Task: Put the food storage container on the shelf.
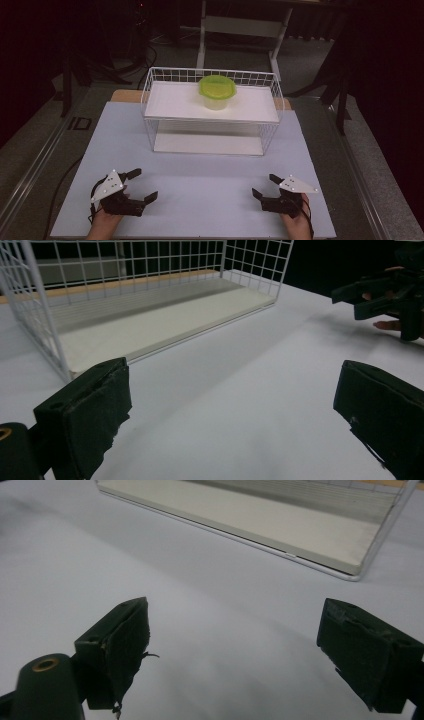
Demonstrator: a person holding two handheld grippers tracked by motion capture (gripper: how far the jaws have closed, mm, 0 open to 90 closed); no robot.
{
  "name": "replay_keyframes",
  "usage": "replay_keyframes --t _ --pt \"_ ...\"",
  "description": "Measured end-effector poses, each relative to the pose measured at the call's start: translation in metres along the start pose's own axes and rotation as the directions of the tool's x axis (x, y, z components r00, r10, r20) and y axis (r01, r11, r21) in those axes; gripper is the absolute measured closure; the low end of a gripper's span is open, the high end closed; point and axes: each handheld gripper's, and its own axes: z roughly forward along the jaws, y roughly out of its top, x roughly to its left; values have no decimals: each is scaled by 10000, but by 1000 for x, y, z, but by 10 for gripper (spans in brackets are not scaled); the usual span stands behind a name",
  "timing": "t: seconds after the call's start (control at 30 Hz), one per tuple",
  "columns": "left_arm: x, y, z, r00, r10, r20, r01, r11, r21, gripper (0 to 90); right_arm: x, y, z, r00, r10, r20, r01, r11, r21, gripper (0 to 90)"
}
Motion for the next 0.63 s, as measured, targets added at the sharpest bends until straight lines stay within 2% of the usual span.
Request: replay_keyframes --t 0.13,0.4,0.63 --pt "1 0 -3 9999 -26 -115 26 10000 1 24 1 -1 3 9999 -1 -164 2 10000 77 132" --pt "2 0 -3 9996 -142 -255 144 9999 77 24 2 0 3 9998 -57 -164 57 10000 13 132" --pt "1 1 -5 9997 -139 -218 139 9999 13 24 2 0 3 9998 -46 -179 48 9999 88 131"
